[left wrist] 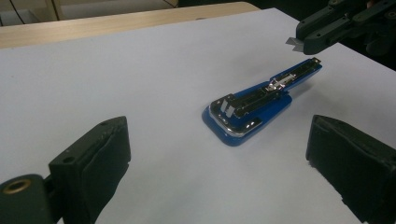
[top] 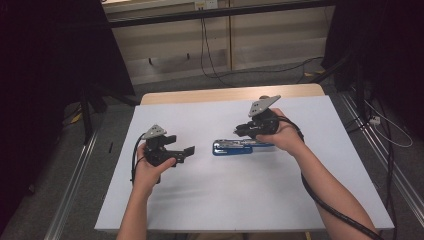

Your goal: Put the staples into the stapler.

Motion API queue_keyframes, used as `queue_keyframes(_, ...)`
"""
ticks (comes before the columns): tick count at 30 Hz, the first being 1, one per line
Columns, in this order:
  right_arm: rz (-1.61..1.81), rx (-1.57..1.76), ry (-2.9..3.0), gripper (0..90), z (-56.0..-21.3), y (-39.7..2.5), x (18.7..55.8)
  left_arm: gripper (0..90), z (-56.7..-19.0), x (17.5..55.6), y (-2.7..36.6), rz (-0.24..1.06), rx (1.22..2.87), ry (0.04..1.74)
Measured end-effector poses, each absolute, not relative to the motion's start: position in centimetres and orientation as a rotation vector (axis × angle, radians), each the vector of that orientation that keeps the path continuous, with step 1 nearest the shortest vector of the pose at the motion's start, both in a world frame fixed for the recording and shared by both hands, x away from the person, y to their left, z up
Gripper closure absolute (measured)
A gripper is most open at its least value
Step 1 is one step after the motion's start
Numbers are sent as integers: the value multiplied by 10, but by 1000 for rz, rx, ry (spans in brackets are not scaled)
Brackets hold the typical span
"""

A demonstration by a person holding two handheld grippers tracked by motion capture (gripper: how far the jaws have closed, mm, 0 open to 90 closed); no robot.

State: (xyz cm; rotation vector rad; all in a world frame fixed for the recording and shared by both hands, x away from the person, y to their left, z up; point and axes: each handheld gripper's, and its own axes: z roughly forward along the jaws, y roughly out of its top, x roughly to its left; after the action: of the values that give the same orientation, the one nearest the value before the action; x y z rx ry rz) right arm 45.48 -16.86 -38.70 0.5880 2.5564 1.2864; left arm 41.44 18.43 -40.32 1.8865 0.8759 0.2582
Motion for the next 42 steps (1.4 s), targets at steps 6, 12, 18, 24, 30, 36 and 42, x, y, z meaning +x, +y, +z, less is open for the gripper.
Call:
queue_keyframes(6,1295,554,2577,795,-389,-159,460,67,-404,413,189,265,1880,883)
queue_keyframes(12,1314,538,2601,795,-393,-154,464,67,-406,412,192,266,1876,899)
queue_keyframes(18,1309,510,2618,795,-393,-148,467,67,-407,411,193,266,1885,903)
queue_keyframes(24,1307,498,2638,796,-394,-144,469,66,-409,412,193,258,1884,907)
queue_keyframes(30,1300,484,2661,795,-397,-139,472,67,-409,412,193,258,1883,907)
queue_keyframes(36,1295,456,2686,795,-400,-135,474,66,-409,412,194,258,1887,910)
queue_keyframes(42,1281,443,2706,795,-405,-134,478,67,-410,412,194,257,1889,913)
